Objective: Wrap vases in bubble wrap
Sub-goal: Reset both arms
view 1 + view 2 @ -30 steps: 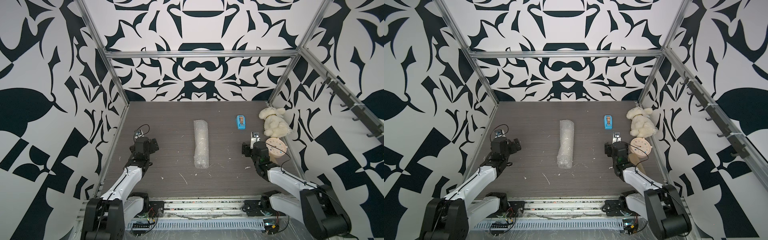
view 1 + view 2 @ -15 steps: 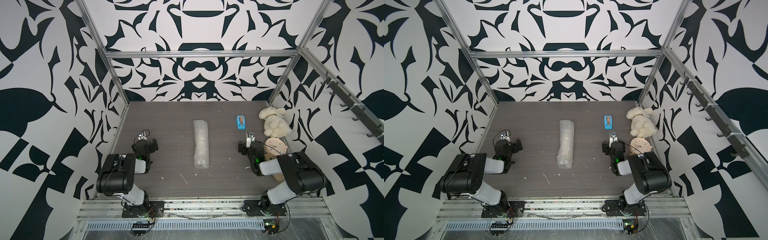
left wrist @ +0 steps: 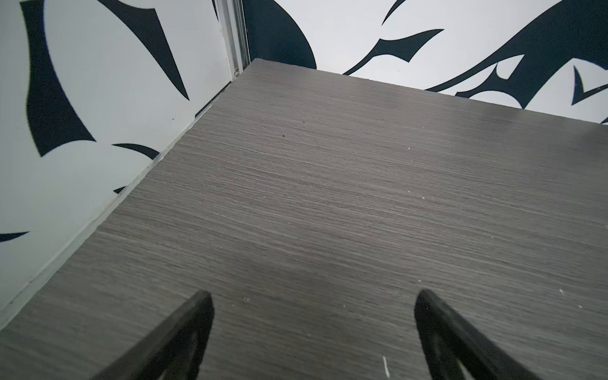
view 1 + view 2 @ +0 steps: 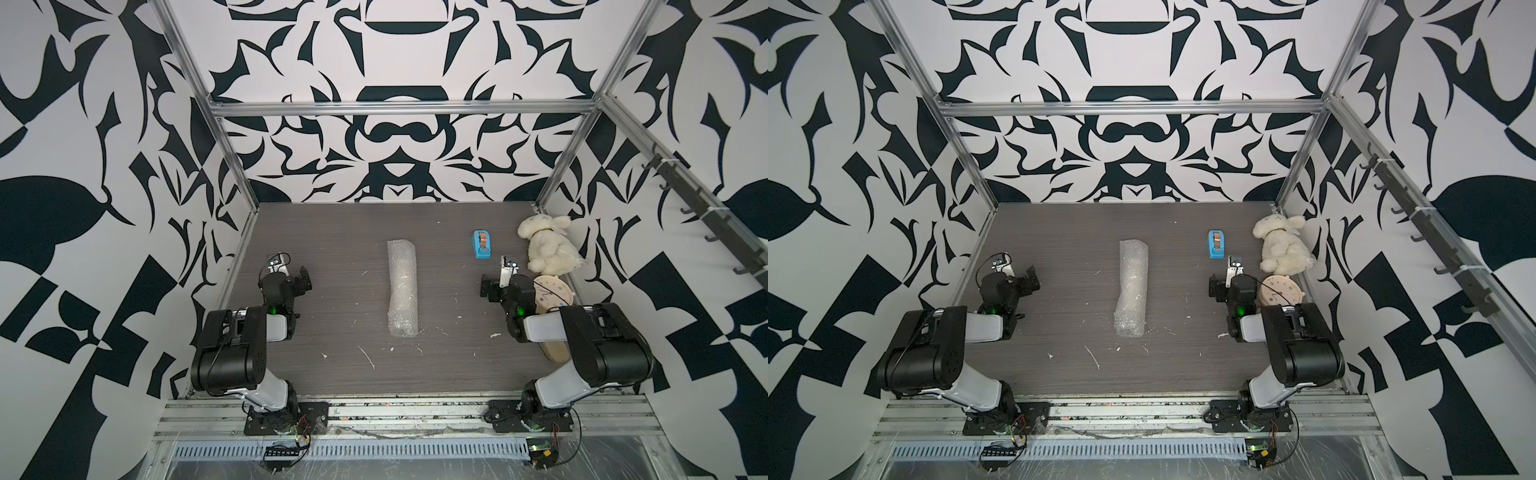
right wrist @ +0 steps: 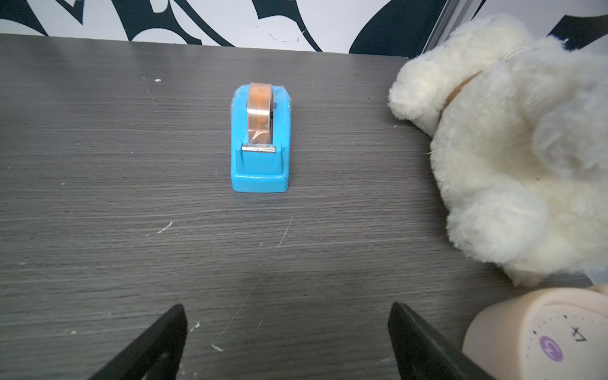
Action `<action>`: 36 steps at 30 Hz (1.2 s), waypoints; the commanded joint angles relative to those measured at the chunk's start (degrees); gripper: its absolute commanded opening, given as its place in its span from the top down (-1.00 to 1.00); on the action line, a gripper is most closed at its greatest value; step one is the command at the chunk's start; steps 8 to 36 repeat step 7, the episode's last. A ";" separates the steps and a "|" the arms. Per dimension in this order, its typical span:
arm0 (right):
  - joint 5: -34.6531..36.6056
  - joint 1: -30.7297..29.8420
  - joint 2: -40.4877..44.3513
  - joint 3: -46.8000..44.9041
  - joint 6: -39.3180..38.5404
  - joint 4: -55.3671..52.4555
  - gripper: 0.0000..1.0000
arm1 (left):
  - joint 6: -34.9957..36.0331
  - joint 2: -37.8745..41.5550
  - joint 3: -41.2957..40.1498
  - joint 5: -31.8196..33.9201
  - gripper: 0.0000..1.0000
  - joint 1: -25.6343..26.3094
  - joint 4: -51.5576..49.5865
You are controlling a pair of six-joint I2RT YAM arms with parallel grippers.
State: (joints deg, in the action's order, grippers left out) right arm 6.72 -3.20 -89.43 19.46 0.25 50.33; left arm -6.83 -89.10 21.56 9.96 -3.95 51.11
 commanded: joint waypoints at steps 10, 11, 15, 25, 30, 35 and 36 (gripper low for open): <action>-2.07 -0.21 1.01 0.95 -0.09 0.56 -0.99 | -0.29 0.72 0.06 -0.89 -0.99 -0.05 -0.22; -2.07 -0.21 1.01 0.95 -0.09 0.56 -0.99 | -0.29 0.72 0.06 -0.89 -0.99 -0.05 -0.22; -2.07 -0.21 1.01 0.95 -0.09 0.56 -0.99 | -0.29 0.72 0.06 -0.89 -0.99 -0.05 -0.22; -2.07 -0.21 1.01 0.95 -0.09 0.56 -0.99 | -0.29 0.72 0.06 -0.89 -0.99 -0.05 -0.22; -2.07 -0.21 1.01 0.95 -0.09 0.56 -0.99 | -0.29 0.72 0.06 -0.89 -0.99 -0.05 -0.22; -2.07 -0.21 1.01 0.95 -0.09 0.56 -0.99 | -0.29 0.72 0.06 -0.89 -0.99 -0.05 -0.22; -2.07 -0.21 1.01 0.95 -0.09 0.56 -0.99 | -0.29 0.72 0.06 -0.89 -0.99 -0.05 -0.22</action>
